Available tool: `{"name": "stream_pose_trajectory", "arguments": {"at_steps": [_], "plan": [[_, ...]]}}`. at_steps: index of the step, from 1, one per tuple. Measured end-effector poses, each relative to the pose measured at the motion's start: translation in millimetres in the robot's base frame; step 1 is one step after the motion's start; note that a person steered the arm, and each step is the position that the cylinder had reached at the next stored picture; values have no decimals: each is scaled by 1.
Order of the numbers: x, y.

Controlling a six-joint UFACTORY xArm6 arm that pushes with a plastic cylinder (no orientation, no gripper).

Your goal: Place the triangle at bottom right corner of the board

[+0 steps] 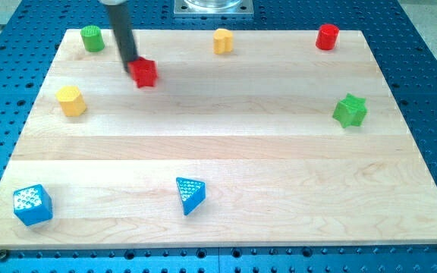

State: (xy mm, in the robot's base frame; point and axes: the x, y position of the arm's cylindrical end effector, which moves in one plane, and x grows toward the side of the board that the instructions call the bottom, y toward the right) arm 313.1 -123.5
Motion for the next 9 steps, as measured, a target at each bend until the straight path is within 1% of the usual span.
{"name": "stream_pose_trajectory", "arguments": {"at_steps": [1,2,3,4,5,6,7,8,9], "plan": [[66,30],[97,36],[95,12],[164,7],[247,22],[250,71],[252,75],[252,125],[259,107]]}}
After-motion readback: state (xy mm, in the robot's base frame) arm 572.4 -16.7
